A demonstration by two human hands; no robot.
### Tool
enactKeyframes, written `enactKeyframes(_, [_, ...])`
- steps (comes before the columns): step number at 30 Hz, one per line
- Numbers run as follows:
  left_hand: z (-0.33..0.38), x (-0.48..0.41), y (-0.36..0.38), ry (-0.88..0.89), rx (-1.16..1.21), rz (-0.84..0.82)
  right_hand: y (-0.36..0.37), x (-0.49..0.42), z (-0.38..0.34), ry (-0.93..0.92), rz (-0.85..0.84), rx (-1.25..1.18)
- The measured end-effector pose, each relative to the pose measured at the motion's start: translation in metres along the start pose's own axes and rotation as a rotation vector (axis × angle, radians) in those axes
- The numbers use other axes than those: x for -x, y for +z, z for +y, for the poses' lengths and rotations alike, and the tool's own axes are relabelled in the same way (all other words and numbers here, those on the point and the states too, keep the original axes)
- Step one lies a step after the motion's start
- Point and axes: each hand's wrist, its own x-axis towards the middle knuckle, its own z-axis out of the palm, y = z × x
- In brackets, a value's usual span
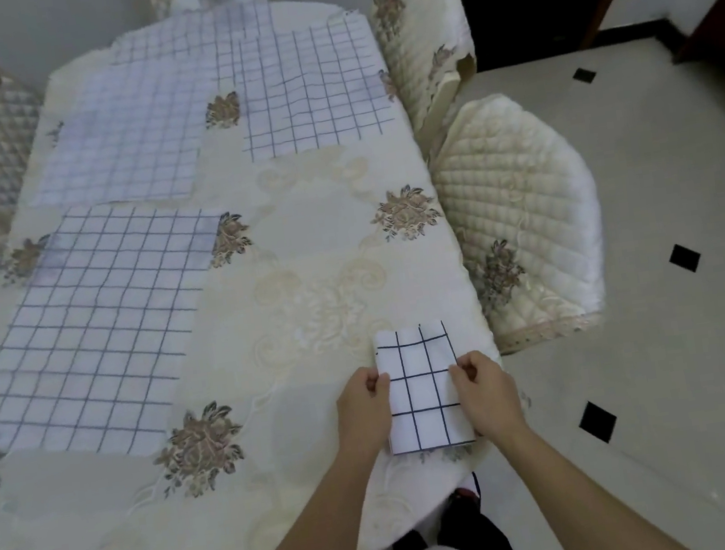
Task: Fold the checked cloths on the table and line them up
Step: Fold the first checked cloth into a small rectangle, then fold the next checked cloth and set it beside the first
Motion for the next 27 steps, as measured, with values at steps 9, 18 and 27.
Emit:
enactKeyframes(9, [0.021, -0.031, 0.01, -0.007, -0.168, 0.086, -0.001, -0.046, -0.007, 0.03, 0.026, 0.053])
enactKeyframes(18, [0.022, -0.036, 0.012, -0.028, -0.268, 0.163, 0.002, -0.056, -0.011, 0.034, 0.021, 0.162])
enactKeyframes(27, [0.015, -0.035, 0.0, -0.032, -0.313, 0.17, 0.01, -0.056, -0.013, 0.0, 0.016, 0.229])
